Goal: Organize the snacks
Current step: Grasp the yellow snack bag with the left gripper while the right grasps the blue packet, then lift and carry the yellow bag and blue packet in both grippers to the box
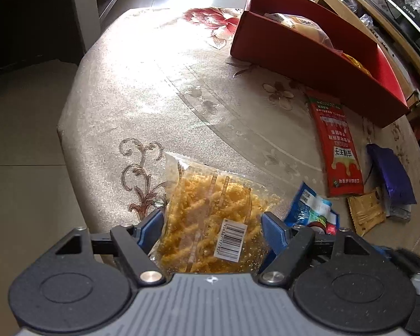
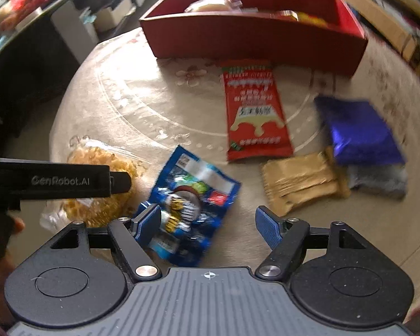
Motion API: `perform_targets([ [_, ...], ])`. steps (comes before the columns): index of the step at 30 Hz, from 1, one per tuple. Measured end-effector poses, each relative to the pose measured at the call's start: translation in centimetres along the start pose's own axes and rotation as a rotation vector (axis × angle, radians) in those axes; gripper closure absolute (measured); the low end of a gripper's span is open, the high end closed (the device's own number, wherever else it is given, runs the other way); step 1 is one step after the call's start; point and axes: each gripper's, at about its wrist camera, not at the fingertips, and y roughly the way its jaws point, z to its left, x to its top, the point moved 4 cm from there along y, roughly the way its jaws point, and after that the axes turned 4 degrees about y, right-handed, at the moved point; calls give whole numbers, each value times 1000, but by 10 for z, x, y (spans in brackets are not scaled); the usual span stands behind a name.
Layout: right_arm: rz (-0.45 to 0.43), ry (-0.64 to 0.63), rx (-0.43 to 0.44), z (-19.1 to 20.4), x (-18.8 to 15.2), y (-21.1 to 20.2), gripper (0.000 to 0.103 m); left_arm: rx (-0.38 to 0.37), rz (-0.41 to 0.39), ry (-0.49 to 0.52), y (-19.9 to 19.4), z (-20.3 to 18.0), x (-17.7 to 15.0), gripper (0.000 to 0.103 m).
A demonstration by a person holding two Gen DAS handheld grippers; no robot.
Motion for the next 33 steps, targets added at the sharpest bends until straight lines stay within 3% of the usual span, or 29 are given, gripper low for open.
perform_targets([
  [6, -45, 1, -52, 24, 5, 17, 17, -34, 6, -32, 1, 8, 2, 25],
  [10, -57, -128, -121, 31, 4, 21, 22, -25, 7, -4, 1, 3, 1, 25],
  [15, -11, -173, -107, 7, -8, 9, 25, -26, 13, 31, -1, -1, -4, 24],
  [18, 9, -167, -118, -15, -15, 0, 27, -23, 20, 68, 1, -6, -7, 19],
  [22, 3, -129, -110, -29, -17, -1, 27, 44, 13, 168, 7, -23, -14, 12],
  [24, -10, -149, -104, -26, -18, -1, 27, 90, 7, 203, 9, -30, -19, 13],
  [28, -19, -156, -69, -24, -19, -6, 27, 117, -11, 196, 4, -34, -23, 32],
  [33, -38, -170, -64, -27, -17, -12, 27, 112, -1, 146, 0, -31, -28, 33],
])
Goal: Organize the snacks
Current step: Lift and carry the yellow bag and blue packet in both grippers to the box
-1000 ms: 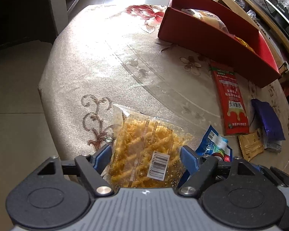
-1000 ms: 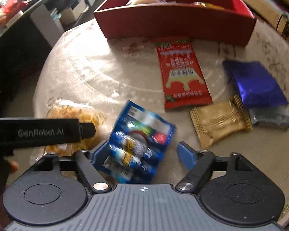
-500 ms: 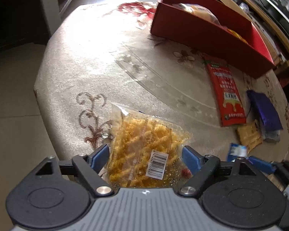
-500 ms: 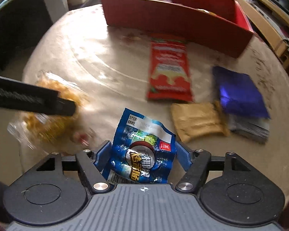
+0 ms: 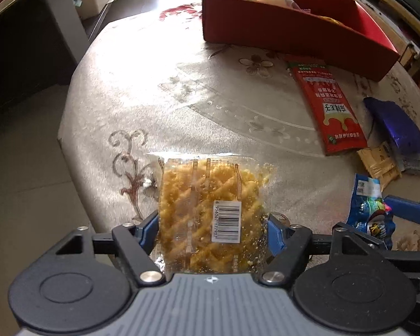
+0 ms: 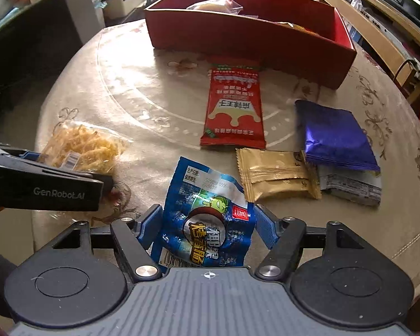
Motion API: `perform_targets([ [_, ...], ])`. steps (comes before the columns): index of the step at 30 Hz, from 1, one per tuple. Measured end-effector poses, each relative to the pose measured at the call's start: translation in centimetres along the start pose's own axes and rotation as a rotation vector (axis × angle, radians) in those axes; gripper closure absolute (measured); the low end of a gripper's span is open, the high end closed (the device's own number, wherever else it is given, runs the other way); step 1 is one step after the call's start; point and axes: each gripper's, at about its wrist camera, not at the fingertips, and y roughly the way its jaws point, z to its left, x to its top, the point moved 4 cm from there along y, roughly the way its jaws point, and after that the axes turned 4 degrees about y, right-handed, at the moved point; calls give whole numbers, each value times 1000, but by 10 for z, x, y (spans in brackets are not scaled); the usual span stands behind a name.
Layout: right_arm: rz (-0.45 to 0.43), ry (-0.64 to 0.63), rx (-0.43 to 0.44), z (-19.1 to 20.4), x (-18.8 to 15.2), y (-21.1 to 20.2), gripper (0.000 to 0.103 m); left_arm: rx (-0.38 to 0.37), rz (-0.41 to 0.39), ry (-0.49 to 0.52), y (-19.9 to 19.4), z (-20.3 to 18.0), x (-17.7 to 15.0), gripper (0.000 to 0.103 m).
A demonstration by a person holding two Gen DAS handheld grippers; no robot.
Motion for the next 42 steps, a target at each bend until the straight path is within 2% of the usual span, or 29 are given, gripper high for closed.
perform_targets([
  [3, 2, 21, 25, -5, -2, -3, 27, -43, 8, -69, -2, 2, -1, 34],
  [5, -6, 20, 33, -6, -4, -7, 27, -39, 8, -88, -4, -2, -4, 34],
  [12, 6, 15, 16, -14, -8, -9, 27, 35, 27, -2, -1, -33, -7, 33],
  [15, 28, 5, 3, -15, -11, -3, 27, 57, 15, 15, 3, -36, -6, 24],
  [18, 46, -9, -1, -12, -11, 3, 22, 73, 15, -1, 7, -31, -8, 8],
  [21, 38, -19, -10, -10, -11, 5, 21, 66, 14, -3, 10, -30, -6, 8],
  [23, 38, -14, -6, -11, -10, 4, 23, 62, 8, 3, 8, -32, -7, 12],
  [25, 36, -20, -11, -11, -11, 2, 25, 48, 1, 20, 4, -35, -8, 26],
  [27, 34, -20, -17, -11, -13, 1, 27, 42, -3, 40, -1, -40, -10, 33],
  [31, 14, -14, -28, -13, -16, -9, 27, 10, 6, 36, -6, -45, -13, 34],
  [36, -21, 24, -36, -21, -15, -23, 27, -6, -54, 47, -23, -50, -6, 34],
  [42, -67, 58, -17, -27, -10, -37, 27, -8, -86, 44, -31, -51, 0, 34],
])
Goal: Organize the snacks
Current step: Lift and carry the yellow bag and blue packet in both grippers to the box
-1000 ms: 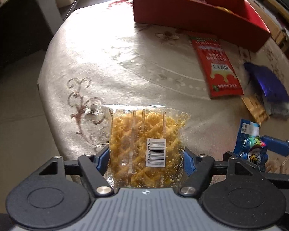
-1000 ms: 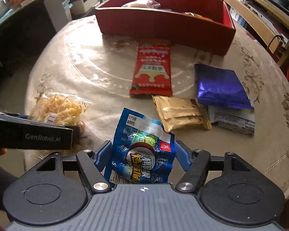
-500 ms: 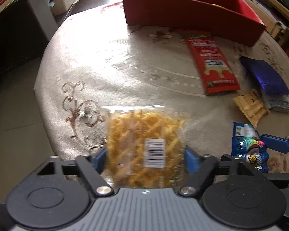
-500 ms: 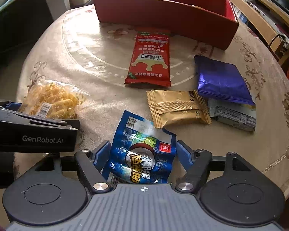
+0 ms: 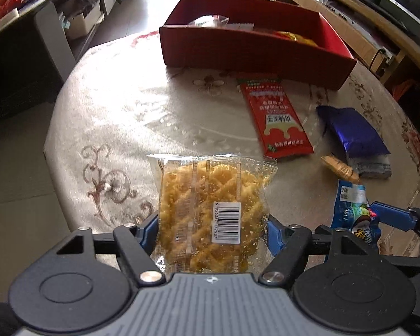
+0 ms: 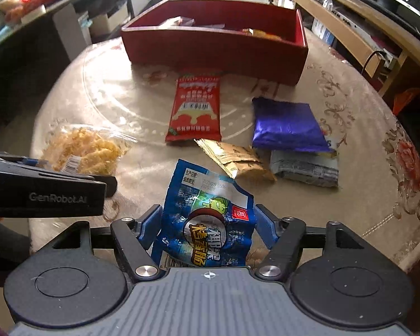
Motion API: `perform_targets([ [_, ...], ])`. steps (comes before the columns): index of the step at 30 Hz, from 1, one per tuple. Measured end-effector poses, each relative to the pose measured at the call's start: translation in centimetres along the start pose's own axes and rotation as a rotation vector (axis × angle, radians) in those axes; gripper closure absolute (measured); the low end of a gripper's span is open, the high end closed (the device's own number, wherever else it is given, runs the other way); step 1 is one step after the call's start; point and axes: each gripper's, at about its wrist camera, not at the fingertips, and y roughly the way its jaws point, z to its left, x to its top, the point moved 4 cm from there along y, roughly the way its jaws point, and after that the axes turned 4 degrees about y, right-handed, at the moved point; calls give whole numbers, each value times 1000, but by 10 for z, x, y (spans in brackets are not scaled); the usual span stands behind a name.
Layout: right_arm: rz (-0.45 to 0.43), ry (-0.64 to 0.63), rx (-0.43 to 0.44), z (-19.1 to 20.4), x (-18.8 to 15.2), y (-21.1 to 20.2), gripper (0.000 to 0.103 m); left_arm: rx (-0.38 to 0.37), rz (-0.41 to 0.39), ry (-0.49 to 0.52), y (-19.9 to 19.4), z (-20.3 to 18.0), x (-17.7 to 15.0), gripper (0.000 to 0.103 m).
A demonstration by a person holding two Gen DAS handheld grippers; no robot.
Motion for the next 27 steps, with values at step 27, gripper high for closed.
perform_targets([
  [27, -156, 96, 32, -30, 92, -5, 27, -13, -133, -18, -7, -13, 109, 34],
])
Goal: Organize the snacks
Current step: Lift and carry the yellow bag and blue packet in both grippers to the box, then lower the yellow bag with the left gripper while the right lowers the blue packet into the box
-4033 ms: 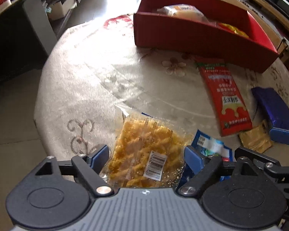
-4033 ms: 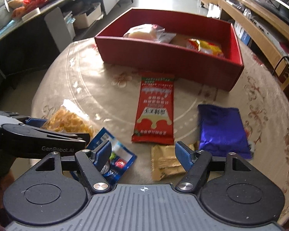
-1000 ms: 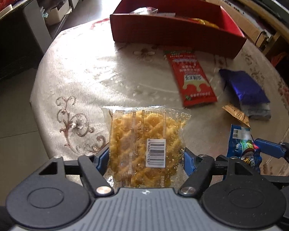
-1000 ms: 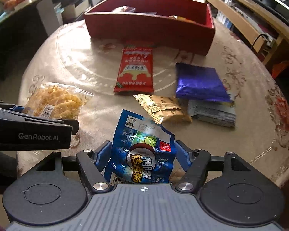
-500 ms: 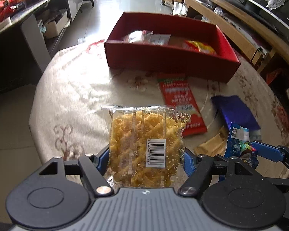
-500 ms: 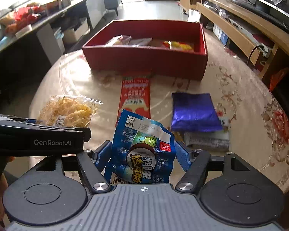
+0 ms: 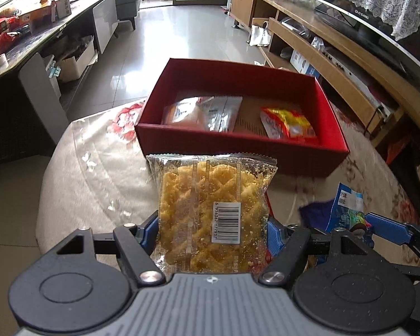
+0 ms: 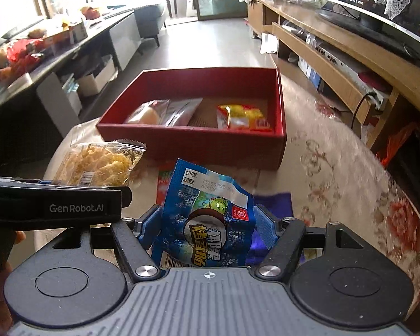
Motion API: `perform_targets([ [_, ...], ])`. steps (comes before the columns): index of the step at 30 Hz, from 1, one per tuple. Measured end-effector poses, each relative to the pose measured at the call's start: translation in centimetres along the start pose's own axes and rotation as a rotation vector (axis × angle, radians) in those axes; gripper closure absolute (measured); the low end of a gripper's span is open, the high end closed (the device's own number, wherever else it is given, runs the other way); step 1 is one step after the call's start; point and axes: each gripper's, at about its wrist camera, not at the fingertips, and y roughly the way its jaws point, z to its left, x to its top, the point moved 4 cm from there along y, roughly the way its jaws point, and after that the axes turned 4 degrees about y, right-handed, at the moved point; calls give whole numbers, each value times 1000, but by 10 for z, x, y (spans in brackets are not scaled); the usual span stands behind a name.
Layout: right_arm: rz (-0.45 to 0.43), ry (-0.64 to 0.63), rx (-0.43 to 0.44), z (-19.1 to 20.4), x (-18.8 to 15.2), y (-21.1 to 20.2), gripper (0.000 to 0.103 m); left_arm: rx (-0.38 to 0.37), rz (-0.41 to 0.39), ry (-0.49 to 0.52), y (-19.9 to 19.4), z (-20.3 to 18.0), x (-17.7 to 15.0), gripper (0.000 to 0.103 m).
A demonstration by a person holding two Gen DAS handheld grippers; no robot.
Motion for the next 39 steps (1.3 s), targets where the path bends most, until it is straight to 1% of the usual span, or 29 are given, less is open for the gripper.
perform_targets([
  [6, -15, -12, -15, -1, 18, 8, 27, 19, -16, -6, 7, -3, 19, 35],
  [12, -35, 2, -22, -7, 35, 14, 27, 48, -47, 11, 11, -10, 40, 35],
  [21, -55, 13, -29, -13, 53, 22, 27, 57, -64, 1, 18, -14, 61, 36],
  [22, -55, 14, -29, -13, 54, 23, 27, 47, -66, -1, 19, -14, 63, 35],
  [24, -55, 8, -9, -11, 57, 25, 27, -27, -49, -1, 19, -21, 65, 35],
  [25, -51, 2, 23, -7, 58, 26, 28, -2, -61, 14, 19, -25, 66, 35],
  [26, -50, -12, 28, -2, 57, 27, 27, 26, -81, 42, 17, -30, 68, 34],
  [27, -65, -33, -8, 2, 58, 28, 27, 40, -91, 54, 16, -31, 70, 34],
  [28, -78, -46, -26, 4, 60, 27, 27, 34, -95, 49, 16, -30, 72, 34],
  [30, -74, -11, -9, 0, 65, 28, 28, -7, -83, 12, 18, -23, 75, 34],
  [31, -76, -2, -4, -3, 67, 28, 28, -13, -74, -4, 20, -19, 75, 34],
  [35, -67, 1, -28, -10, 68, 33, 27, -9, -53, -29, 27, -14, 74, 35],
  [39, -59, 1, -43, -9, 67, 38, 28, -2, -49, -32, 30, -15, 74, 35],
])
